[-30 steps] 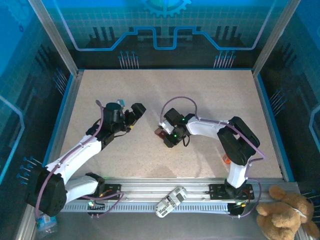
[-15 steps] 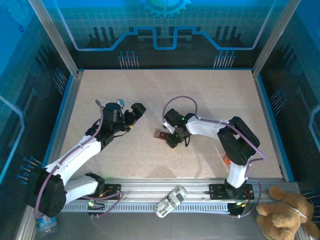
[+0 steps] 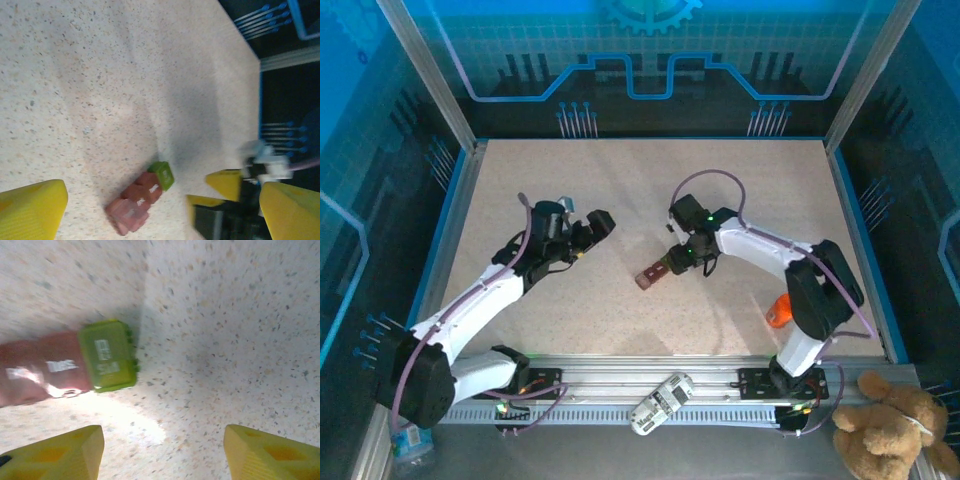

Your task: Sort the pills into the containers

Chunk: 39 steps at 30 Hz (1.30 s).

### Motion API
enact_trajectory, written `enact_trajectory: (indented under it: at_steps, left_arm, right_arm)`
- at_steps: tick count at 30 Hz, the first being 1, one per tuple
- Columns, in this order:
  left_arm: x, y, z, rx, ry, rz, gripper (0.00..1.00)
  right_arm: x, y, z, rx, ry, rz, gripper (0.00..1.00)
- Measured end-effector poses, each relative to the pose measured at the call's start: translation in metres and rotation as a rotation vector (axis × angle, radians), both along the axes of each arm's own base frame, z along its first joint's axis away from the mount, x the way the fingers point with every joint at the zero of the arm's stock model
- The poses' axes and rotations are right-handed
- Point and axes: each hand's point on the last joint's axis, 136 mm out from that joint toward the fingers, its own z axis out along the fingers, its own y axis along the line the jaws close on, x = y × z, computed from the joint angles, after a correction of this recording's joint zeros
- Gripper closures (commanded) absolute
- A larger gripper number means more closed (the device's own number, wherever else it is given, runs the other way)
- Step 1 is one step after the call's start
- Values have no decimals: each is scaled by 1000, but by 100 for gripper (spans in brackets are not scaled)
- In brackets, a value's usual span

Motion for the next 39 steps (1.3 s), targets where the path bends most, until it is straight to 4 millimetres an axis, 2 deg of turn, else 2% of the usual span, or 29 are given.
enact_trajectory:
  at_steps: [2, 4, 9, 16, 21, 28, 39]
  left_arm:
    - [-2, -6, -4, 62, 9, -56, 1]
    - [-7, -17, -9, 130, 17, -130, 1]
    - [-28, -39, -31, 306, 41, -299, 1]
    - [-52, -44, -62, 509, 74, -434, 1]
    - [-60, -50, -74, 591, 66, -508, 1]
    - [-58, -69, -82, 661, 46, -590, 1]
    - [-44, -71, -112, 747, 91, -598, 1]
  right_arm:
    - [0, 8, 11, 59, -10, -6, 34]
    - [0, 15, 12, 103, 4, -12, 34]
    - [6, 32, -5, 155, 72, -30, 34]
    - [7, 38, -26, 163, 120, -44, 34]
    - [8, 40, -34, 159, 130, -46, 34]
    - [9, 41, -38, 164, 128, -54, 35]
    - [7, 39, -44, 165, 135, -69, 35]
